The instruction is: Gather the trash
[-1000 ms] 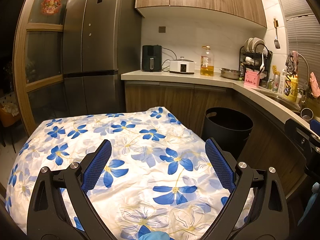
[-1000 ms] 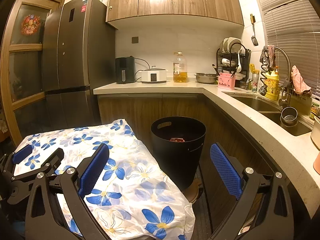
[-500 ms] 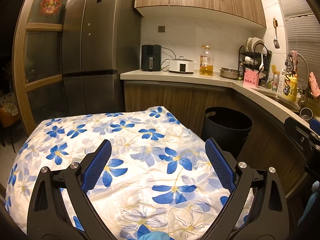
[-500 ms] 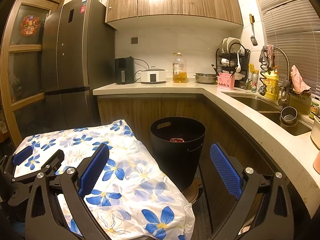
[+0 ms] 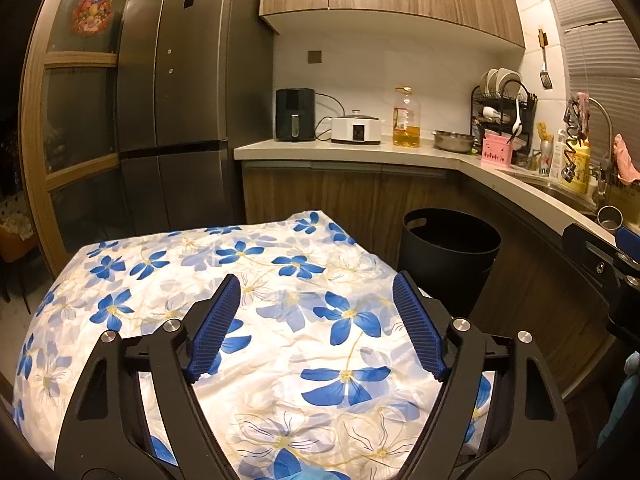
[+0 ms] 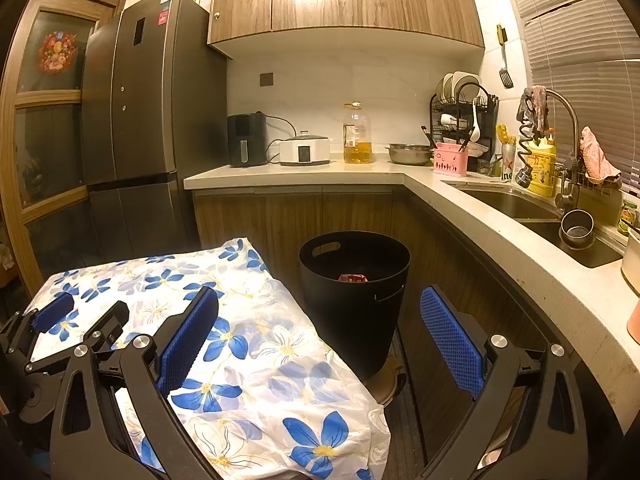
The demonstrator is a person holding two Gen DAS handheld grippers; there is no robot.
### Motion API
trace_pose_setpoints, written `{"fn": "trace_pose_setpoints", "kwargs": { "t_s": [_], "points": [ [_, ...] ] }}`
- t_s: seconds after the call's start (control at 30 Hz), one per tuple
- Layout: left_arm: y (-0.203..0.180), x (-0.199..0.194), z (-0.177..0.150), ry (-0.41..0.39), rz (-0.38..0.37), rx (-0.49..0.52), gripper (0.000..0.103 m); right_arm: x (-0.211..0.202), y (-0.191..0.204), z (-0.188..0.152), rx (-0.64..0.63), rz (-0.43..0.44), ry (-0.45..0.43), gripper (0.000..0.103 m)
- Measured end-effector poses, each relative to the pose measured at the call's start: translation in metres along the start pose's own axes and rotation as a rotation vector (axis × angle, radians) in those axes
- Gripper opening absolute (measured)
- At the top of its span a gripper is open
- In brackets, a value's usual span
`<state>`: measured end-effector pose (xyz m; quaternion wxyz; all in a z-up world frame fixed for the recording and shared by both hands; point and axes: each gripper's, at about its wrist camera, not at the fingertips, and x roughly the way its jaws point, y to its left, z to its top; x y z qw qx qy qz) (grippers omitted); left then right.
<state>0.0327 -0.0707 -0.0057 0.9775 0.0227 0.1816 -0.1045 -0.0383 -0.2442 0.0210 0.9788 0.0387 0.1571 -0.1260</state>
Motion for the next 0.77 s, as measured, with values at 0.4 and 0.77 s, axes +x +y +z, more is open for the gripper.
{"fn": "trace_pose_setpoints", "kwargs": {
  "t_s": [0.4,0.77],
  "points": [
    [0.0,0.0006,-0.0001,0.003,0.005,0.003,0.076,0.0004,0.0011,-0.0017,0.003,-0.004,0.0,0.097],
    [0.0057,-0.0005,0.0006,0.009,0.017,-0.018,0.08,0.0003,0.0014,-0.0026,0.007,-0.003,0.001,0.097]
  ]
}}
